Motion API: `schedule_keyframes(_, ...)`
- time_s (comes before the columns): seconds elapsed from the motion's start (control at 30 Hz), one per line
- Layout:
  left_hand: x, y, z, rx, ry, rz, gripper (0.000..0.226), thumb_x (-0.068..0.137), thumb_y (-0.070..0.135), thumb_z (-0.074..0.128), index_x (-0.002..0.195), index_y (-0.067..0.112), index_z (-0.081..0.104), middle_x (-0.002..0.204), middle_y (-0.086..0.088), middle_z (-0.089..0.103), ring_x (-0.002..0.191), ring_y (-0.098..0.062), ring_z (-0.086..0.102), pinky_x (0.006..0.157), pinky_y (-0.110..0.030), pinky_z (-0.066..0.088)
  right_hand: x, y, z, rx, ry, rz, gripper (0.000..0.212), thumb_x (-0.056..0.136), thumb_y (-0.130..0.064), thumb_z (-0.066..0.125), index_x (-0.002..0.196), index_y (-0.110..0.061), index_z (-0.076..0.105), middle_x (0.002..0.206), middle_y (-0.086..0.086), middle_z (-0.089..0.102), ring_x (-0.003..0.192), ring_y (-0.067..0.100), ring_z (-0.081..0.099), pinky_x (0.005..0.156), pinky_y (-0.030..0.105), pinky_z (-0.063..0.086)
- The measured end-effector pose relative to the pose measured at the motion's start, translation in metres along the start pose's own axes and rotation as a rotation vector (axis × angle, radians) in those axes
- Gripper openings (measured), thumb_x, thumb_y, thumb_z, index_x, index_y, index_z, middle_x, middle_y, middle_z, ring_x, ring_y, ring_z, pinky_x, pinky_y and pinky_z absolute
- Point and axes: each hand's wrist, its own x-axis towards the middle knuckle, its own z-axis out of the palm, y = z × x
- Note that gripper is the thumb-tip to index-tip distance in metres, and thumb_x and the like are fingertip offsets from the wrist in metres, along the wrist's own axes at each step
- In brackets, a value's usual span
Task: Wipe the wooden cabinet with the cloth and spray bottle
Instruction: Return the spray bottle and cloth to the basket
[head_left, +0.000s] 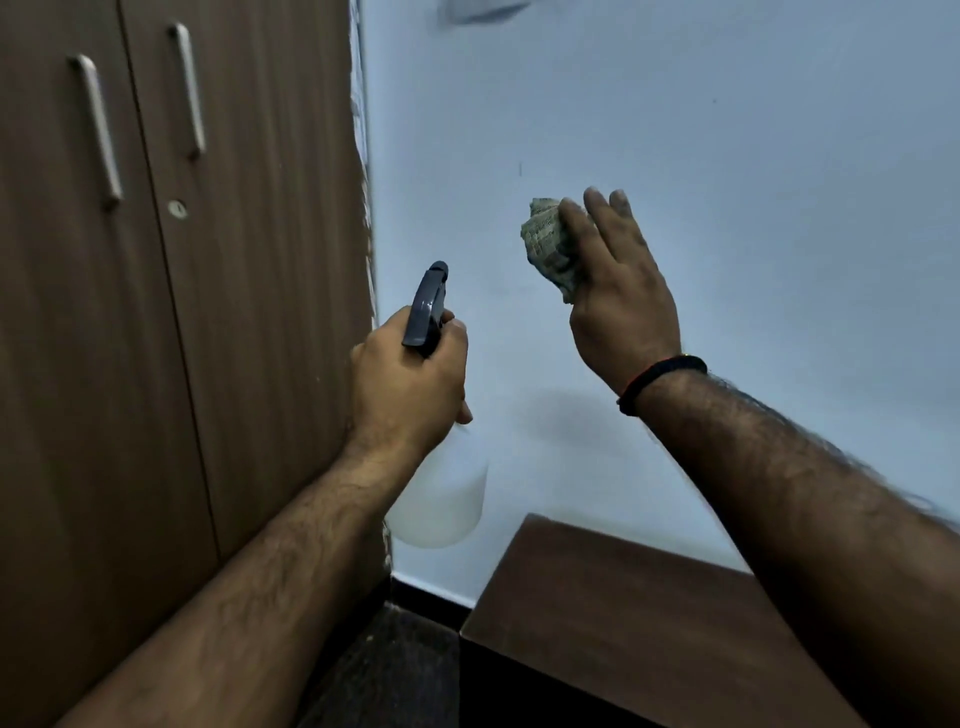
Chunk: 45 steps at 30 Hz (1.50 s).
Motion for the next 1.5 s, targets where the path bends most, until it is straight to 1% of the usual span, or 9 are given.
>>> schedule_keyframes(0.3, 0.094, 0.045, -0.02, 0.08, 0.081, -0.003, 0.027, 0.099, 0.023, 0.057, 0.091, -0.001, 0.066, 0.057, -0.024, 0.068, 0.039, -0.02, 0.067, 0.066, -0.056, 0.063, 0.087, -0.019, 0.027, 0.11, -0.017, -0.026, 0.07, 0.089, 0.012, 0.042, 0.155, -0.012, 0.038, 0.165, 0.008, 0.026, 0.155, 0.025, 0.013, 0.121, 0.044, 0.026)
schedule_keyframes(0.7, 0.137, 0.043, -0.03, 0.214, 0.137, -0.081, 0.025, 0.101, 0.024, 0.058, 0.089, 0.004, 0.067, 0.052, -0.013, 0.068, 0.04, -0.019, 0.068, 0.064, -0.046, 0.064, 0.123, -0.033, 0.07, 0.26, -0.127, 0.002, 0.074, 0.09, 0.011, 0.043, 0.157, -0.019, 0.035, 0.166, 0.0, 0.025, 0.155, 0.017, 0.012, 0.122, 0.037, 0.026)
schedule_keyframes(0.83, 0.126, 0.028, -0.063, 0.26, 0.192, -0.129, 0.025, 0.102, 0.027, 0.059, 0.089, 0.007, 0.068, 0.053, -0.01, 0.068, 0.043, -0.022, 0.07, 0.063, -0.04, 0.065, 0.108, -0.065, 0.099, 0.494, -0.149, 0.014, 0.06, 0.096, 0.003, 0.043, 0.152, -0.019, 0.044, 0.159, 0.001, 0.04, 0.145, 0.022, 0.039, 0.117, 0.036, 0.036)
schedule_keyframes(0.93, 0.114, 0.014, -0.095, 0.294, 0.221, -0.163, 0.021, 0.104, 0.028, 0.06, 0.091, 0.014, 0.069, 0.056, -0.009, 0.068, 0.044, -0.022, 0.07, 0.061, -0.039, 0.066, 0.09, -0.102, 0.126, 0.868, -0.196, 0.295, 0.048, 0.099, -0.005, 0.049, 0.144, -0.022, 0.055, 0.143, -0.003, 0.057, 0.128, 0.018, 0.056, 0.111, 0.034, 0.044)
schedule_keyframes(1.07, 0.091, -0.004, -0.146, 0.356, 0.279, -0.2, 0.02, 0.103, 0.03, 0.061, 0.092, 0.017, 0.07, 0.055, -0.008, 0.068, 0.046, -0.027, 0.071, 0.059, -0.037, 0.064, 0.053, -0.169, 0.164, 1.672, -0.43, 0.932, 0.042, 0.101, 0.005, 0.043, 0.135, -0.015, 0.059, 0.126, 0.017, 0.068, 0.11, 0.033, 0.067, 0.095, 0.052, 0.057)
schedule_keyframes(1.17, 0.072, -0.018, -0.188, 0.418, 0.316, -0.225, 0.018, 0.104, 0.03, 0.061, 0.092, 0.019, 0.07, 0.053, -0.009, 0.067, 0.045, -0.024, 0.071, 0.052, -0.028, 0.06, 0.011, -0.214, 0.189, 1.953, -0.644, 1.329, 0.038, 0.104, -0.011, 0.036, 0.129, -0.005, 0.063, 0.123, 0.023, 0.068, 0.105, 0.038, 0.07, 0.089, 0.05, 0.058)
schedule_keyframes(1.23, 0.058, -0.028, -0.215, 0.443, 0.357, -0.246, 0.017, 0.104, 0.03, 0.062, 0.092, 0.02, 0.07, 0.053, -0.008, 0.068, 0.044, -0.022, 0.071, 0.051, -0.027, 0.059, -0.017, -0.24, 0.201, 2.071, -0.801, 1.437, 0.048, 0.103, -0.032, 0.036, 0.121, 0.001, 0.066, 0.122, 0.026, 0.068, 0.102, 0.038, 0.072, 0.092, 0.051, 0.056)
schedule_keyframes(1.37, 0.023, -0.05, -0.265, 0.48, 0.453, -0.28, 0.011, 0.103, 0.026, 0.064, 0.094, 0.026, 0.07, 0.052, -0.006, 0.067, 0.044, -0.022, 0.069, 0.049, -0.024, 0.056, -0.066, -0.287, 0.219, 2.223, -1.053, 1.451, 0.081, 0.092, -0.066, 0.047, 0.133, 0.002, 0.06, 0.132, 0.03, 0.061, 0.127, 0.046, 0.056, 0.112, 0.061, 0.037)
schedule_keyframes(1.5, -0.02, -0.081, -0.301, 0.513, 0.53, -0.323, 0.013, 0.103, 0.022, 0.065, 0.096, 0.032, 0.069, 0.051, -0.003, 0.066, 0.044, -0.019, 0.068, 0.05, -0.022, 0.056, -0.11, -0.33, 0.231, 2.179, -1.244, 1.444, 0.061, 0.089, -0.036, 0.065, 0.134, 0.004, 0.06, 0.137, 0.029, 0.058, 0.131, 0.044, 0.054, 0.114, 0.06, 0.037)
